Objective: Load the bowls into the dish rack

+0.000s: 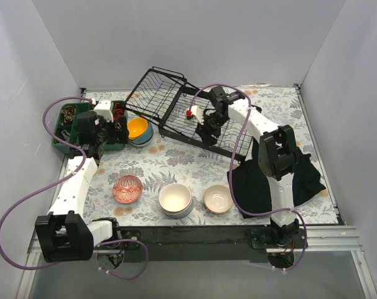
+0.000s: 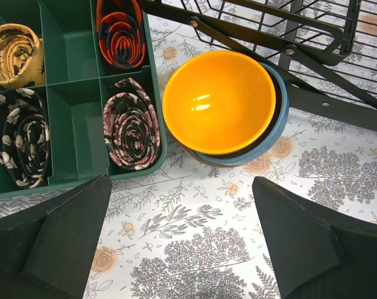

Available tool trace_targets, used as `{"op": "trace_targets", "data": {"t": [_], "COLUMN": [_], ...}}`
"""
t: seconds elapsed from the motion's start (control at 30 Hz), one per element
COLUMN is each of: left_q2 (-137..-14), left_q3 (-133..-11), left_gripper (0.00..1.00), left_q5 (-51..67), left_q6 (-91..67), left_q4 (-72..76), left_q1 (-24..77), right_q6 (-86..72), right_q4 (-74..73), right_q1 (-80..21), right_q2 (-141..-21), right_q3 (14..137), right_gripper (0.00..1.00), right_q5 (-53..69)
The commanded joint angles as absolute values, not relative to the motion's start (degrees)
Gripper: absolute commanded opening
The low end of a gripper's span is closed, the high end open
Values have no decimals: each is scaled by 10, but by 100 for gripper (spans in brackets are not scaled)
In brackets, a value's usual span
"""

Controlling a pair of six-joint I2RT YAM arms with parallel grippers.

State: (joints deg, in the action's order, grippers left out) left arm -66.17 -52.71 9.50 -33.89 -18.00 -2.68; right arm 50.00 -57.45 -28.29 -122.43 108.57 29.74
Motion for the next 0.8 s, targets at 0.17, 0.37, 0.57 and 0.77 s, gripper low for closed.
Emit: {"op": "trace_targets", "data": {"t": [0.17,0.37,0.57,0.77], "left_q2": [-650,-631,-612,-603], "left_q3": [-530,-519,-498,-489], "left_gripper": [98,98,98,98], "left_q5": [115,118,123,125], "left_q6": [-344,-343,-332,-338], "left_q4": [-171,-169,-166,-156], "left_q1": [-29,-29,-29,-29], "right_q6": [409,368,317,233], "right_q4": [-508,-485,-449,-407], "right_q1": [-294,-294,-294,-298], "right_q2": [-1190,-1166,-1104,-1042], "right_q3": [1011,981,909,822], "right_gripper": [54,28,1,1], "right_q5": [233,191,152,142]}}
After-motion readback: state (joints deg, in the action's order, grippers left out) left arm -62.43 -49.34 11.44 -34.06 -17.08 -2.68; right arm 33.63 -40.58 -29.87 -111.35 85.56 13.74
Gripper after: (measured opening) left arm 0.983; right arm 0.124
